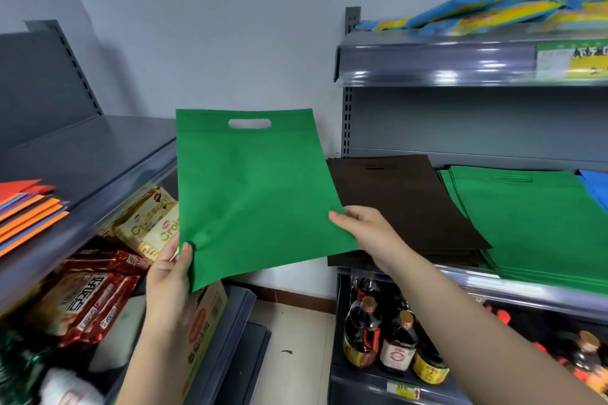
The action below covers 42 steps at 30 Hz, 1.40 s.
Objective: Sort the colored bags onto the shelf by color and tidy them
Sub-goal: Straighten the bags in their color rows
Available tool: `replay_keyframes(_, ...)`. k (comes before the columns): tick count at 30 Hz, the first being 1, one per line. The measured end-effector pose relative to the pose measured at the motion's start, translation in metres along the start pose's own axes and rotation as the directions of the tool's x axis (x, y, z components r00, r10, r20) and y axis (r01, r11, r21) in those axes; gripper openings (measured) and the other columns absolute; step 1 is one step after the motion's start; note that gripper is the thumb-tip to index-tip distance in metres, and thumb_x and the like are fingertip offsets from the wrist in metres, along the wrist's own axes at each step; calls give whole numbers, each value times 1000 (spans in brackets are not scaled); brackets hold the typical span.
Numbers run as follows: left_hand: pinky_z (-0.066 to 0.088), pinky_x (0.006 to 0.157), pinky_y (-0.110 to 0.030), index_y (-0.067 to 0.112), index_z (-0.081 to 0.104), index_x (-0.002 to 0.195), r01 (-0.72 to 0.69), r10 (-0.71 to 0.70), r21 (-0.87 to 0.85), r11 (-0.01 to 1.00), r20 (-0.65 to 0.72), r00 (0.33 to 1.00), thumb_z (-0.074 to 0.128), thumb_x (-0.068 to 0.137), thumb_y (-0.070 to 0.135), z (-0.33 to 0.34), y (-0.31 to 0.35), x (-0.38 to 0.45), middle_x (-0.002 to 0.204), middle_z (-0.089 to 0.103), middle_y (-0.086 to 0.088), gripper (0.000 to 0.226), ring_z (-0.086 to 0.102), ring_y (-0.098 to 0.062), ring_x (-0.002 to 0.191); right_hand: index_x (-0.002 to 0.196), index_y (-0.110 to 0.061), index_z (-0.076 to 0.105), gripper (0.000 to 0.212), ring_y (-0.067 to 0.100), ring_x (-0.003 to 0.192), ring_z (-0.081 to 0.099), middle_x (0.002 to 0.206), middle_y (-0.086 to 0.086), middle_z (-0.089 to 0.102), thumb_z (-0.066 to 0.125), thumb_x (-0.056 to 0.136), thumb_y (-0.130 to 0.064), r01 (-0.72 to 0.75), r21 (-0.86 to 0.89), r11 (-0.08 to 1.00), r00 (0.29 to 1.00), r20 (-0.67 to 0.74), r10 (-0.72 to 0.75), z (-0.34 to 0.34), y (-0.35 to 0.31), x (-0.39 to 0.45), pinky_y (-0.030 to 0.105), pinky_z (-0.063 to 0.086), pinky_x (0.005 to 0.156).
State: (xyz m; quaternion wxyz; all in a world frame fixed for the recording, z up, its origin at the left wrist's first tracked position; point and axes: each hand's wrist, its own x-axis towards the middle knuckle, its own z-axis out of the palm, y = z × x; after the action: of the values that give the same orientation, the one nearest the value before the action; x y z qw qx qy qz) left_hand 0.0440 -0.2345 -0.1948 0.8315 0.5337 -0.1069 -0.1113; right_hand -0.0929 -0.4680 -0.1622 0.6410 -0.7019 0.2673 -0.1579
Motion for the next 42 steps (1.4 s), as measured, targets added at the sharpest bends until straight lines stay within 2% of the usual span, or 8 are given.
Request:
replay_keyframes(4, 58, 70, -24, 22, 63, 109, 15, -17, 33, 999, 39, 999, 39, 98, 3, 7, -5, -5, 97, 73, 4, 33, 70, -9, 82, 90, -1, 70, 11, 32, 92, 68, 98, 17, 71, 61, 84, 2, 54, -176, 983, 985, -151, -81, -3, 6, -4, 48, 53, 86)
replay_keyframes(8, 55, 64, -15, 20, 63, 104, -39, 26, 135, 990, 99, 995, 40, 97, -3, 36, -14, -15, 74, 72, 11, 33, 68, -3, 72, 94, -8, 69, 16, 21, 87, 67, 100, 11, 71, 61, 85, 4, 32, -187, 982, 952, -294, -87, -31, 13, -15, 34, 54, 82)
replay_keyframes(16, 51, 60, -10, 9, 63, 111, -127, 28, 333, 934, 287, 958, 52, 89, -8, 114, -41, -20, 69, 70, 19, 30, 66, 3, 67, 97, -1, 70, 19, 22, 94, 66, 93, 5, 70, 73, 78, -2, -9, -125, 992, 801, -594, -68, -116, 45, -45, 39, 51, 94)
replay_keyframes(19, 55, 63, -15, 2, 68, 103, -107, -16, 390, 914, 299, 954, 61, 84, -8, 146, -53, -19, 64, 69, 19, 23, 66, 3, 62, 95, 1, 68, 23, 14, 79, 62, 79, -1, 65, 76, 73, 1, 1, -72, 997, 723, -689, -51, -152, 52, -60, 24, 51, 85)
replay_keyframes(22, 56, 73, -31, 20, 73, 80, -75, -87, 458, 886, 324, 942, 68, 82, 1, 177, -62, -26, 69, 72, 13, 20, 70, -8, 72, 86, -7, 66, 21, 1, 63, 59, 70, -8, 60, 78, 71, 1, 15, -65, 998, 660, -749, -58, -186, 59, -73, 3, 46, 62)
replay_keyframes(29, 56, 80, -34, 19, 74, 78, -292, -30, 589, 754, 474, 880, 77, 74, 6, 254, -92, -52, 69, 70, 12, 13, 67, -12, 74, 95, -1, 69, 27, 18, 83, 60, 86, 6, 63, 80, 71, -8, -104, -115, 988, 552, -833, -38, -265, 72, -106, 28, 48, 83)
replay_keyframes(37, 40, 60, -2, 1, 72, 96, -409, -22, 686, 601, 526, 850, 77, 77, 18, 333, -124, -82, 87, 70, -7, 25, 58, -8, 68, 95, -3, 69, 21, 20, 80, 58, 83, 6, 62, 77, 77, -10, -243, -269, 932, 552, -828, -95, -342, 79, -120, 28, 45, 76)
replay_keyframes(42, 41, 58, -10, 3, 73, 87, -448, -107, 768, 458, 548, 829, 75, 80, 23, 359, -146, -90, 79, 68, -6, 21, 56, -11, 64, 107, -3, 66, 32, 27, 87, 61, 88, 8, 61, 77, 78, -12, -343, -387, 856, 623, -775, -101, -379, 90, -118, 31, 46, 73)
